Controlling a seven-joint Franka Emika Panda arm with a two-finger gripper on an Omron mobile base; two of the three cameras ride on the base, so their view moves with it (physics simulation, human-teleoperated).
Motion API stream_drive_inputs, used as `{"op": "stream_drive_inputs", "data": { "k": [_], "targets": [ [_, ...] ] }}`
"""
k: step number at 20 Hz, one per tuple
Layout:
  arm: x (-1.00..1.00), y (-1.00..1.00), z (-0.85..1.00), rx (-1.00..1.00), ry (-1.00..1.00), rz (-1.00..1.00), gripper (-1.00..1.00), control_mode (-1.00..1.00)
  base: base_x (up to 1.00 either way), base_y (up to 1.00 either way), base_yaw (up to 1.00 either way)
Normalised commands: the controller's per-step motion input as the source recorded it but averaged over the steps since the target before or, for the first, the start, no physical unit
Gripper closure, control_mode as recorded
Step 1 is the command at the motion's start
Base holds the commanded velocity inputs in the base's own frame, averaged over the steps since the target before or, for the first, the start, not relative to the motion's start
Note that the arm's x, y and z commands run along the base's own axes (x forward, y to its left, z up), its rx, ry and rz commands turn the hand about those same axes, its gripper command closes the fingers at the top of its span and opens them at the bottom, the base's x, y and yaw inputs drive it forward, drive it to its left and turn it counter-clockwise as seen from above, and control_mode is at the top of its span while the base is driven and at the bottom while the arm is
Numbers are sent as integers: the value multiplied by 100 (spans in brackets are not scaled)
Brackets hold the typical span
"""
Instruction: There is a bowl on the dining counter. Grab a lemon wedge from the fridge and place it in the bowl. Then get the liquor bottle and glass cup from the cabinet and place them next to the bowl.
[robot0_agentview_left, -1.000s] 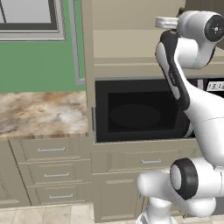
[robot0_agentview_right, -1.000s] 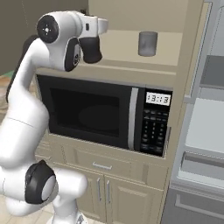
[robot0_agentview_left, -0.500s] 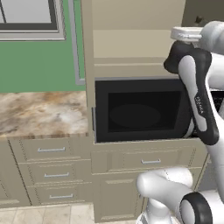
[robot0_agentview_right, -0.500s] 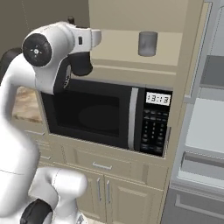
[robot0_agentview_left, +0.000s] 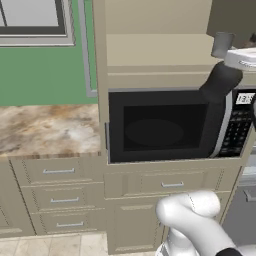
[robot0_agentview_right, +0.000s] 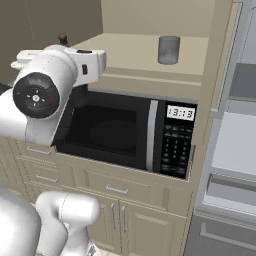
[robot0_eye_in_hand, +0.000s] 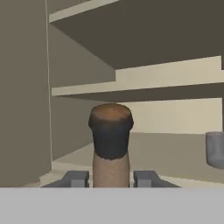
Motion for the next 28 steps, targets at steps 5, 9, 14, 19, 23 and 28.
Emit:
{"op": "stream_drive_inputs", "data": {
  "k": [5, 9, 14, 19, 23, 28],
  "targets": [
    [-100, 1, -13, -4, -1, 33, 100, -100, 0, 0, 0],
    [-95, 13, -7, -11, -6, 43, 100, -100, 0, 0, 0],
    [-68, 27, -16, -12, -3, 47, 100, -100, 0, 0, 0],
    [-40, 47, -24, -17, -1, 37, 100, -100, 0, 0, 0],
    [0, 0, 0, 0, 0, 0, 100, 100, -20, 39, 14],
    [0, 0, 0, 0, 0, 0, 100, 100, -34, 3, -5]
  ]
}}
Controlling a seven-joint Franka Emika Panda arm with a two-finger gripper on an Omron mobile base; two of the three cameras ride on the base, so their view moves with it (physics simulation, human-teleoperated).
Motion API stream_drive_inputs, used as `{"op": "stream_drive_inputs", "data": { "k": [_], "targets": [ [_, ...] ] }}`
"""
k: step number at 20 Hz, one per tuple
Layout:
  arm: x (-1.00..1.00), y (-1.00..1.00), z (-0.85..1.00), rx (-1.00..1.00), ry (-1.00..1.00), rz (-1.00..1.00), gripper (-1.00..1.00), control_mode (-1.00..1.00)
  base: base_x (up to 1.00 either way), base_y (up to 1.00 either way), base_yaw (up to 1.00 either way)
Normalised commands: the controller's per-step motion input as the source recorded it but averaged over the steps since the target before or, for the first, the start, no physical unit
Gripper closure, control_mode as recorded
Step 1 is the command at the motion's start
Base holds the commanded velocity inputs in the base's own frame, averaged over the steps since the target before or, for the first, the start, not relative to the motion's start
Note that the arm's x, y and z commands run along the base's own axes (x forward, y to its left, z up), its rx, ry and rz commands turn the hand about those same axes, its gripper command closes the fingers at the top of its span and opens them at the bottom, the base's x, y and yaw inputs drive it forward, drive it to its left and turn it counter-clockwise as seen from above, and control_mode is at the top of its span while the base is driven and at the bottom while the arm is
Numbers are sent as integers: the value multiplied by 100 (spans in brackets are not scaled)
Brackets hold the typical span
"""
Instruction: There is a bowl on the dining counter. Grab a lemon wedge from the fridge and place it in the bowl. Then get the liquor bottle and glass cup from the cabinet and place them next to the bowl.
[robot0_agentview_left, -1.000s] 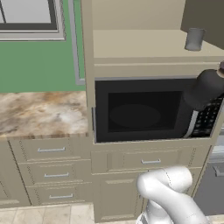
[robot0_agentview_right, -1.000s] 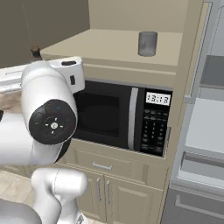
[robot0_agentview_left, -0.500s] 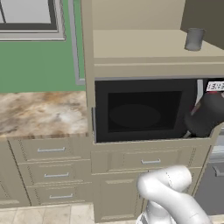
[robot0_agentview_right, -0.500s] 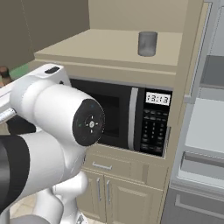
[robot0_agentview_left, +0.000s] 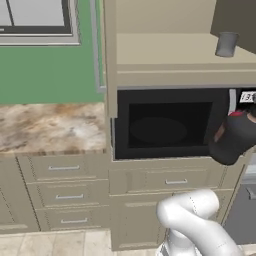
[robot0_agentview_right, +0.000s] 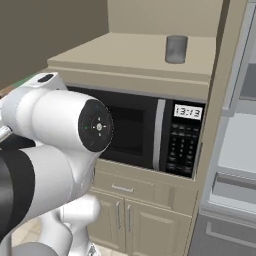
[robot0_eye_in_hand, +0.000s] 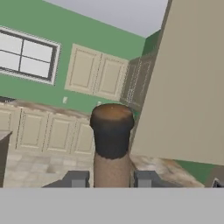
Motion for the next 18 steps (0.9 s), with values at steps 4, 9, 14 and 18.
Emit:
{"op": "stream_drive_inputs", "data": {
  "k": [4, 9, 14, 18],
  "targets": [
    [0, 0, 0, 0, 0, 0, 100, 100, -63, 0, -3],
    [0, 0, 0, 0, 0, 0, 100, 100, -56, -10, 14],
    [0, 0, 0, 0, 0, 0, 100, 100, -31, -52, 37],
    [0, 0, 0, 0, 0, 0, 100, 100, -48, -60, 43]
  ]
}}
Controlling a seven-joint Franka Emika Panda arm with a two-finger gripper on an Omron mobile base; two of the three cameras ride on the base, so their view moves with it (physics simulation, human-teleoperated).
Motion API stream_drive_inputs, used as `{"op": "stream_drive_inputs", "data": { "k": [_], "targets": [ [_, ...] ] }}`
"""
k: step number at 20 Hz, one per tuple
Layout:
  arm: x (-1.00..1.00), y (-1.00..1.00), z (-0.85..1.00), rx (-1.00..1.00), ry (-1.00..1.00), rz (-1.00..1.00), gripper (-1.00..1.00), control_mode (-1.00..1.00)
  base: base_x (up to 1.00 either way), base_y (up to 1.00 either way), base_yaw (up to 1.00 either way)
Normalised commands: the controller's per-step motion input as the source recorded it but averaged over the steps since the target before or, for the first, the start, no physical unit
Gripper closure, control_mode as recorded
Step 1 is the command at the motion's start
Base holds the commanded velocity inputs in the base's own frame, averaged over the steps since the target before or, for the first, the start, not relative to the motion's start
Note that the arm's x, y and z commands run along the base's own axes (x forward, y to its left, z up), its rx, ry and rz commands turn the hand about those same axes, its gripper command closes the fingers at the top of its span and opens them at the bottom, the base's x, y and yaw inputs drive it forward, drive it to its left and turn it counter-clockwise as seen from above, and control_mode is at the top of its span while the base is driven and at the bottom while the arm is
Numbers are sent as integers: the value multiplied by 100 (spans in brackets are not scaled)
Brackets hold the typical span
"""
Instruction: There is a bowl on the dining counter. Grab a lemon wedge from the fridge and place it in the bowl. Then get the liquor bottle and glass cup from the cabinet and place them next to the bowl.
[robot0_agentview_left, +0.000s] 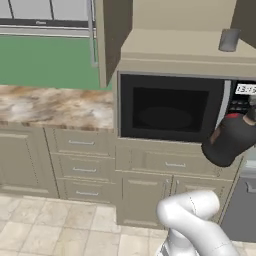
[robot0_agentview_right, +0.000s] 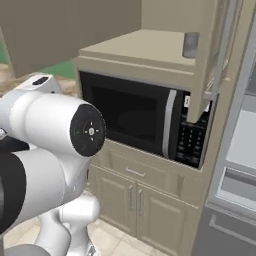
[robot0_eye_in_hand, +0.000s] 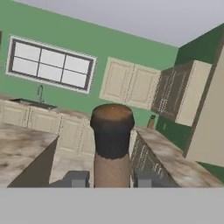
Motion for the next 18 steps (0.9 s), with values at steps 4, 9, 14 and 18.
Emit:
{"op": "stream_drive_inputs", "data": {
  "k": [4, 9, 14, 18],
  "targets": [
    [0, 0, 0, 0, 0, 0, 100, 100, -30, -79, 44],
    [0, 0, 0, 0, 0, 0, 100, 100, -67, -56, 48],
    [0, 0, 0, 0, 0, 0, 100, 100, -29, -84, 51],
    [0, 0, 0, 0, 0, 0, 100, 100, -82, -44, 47]
  ]
}}
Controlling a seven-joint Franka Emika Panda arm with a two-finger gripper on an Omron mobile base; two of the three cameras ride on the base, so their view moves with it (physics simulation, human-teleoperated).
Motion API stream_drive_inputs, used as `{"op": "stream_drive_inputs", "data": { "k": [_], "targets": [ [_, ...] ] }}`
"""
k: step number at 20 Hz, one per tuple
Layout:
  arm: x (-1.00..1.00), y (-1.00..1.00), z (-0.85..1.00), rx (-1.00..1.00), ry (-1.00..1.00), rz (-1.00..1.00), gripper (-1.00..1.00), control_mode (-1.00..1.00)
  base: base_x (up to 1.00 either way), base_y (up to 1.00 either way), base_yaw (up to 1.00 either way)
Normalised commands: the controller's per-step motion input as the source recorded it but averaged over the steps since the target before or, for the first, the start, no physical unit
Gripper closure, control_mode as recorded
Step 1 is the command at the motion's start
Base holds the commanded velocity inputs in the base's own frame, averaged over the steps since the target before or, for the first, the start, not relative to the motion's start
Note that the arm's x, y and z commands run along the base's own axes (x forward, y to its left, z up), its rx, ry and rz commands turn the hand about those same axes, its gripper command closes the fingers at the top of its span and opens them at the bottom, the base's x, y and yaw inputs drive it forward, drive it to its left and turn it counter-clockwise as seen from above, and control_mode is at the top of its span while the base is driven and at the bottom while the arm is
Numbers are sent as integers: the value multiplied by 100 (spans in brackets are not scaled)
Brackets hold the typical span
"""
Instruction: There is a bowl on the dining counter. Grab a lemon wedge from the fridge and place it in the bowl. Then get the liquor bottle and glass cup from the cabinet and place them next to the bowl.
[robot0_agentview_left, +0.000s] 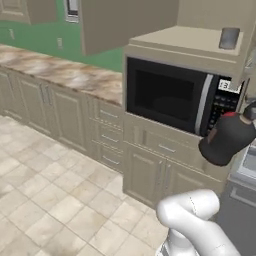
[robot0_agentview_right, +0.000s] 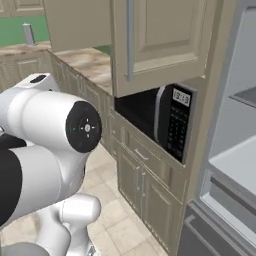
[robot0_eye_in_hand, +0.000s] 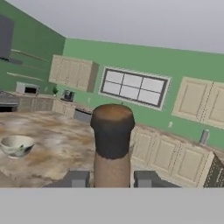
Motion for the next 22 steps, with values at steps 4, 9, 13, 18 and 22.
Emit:
{"op": "stream_drive_inputs", "data": {
  "k": [4, 9, 13, 18, 22],
  "targets": [
    [0, 0, 0, 0, 0, 0, 100, 100, -98, -13, 42],
    [0, 0, 0, 0, 0, 0, 100, 100, -98, 2, 40],
    [0, 0, 0, 0, 0, 0, 100, 100, -74, 37, 39],
    [0, 0, 0, 0, 0, 0, 100, 100, 30, 52, 27],
    [0, 0, 0, 0, 0, 0, 100, 100, 43, 80, 17]
  ]
}}
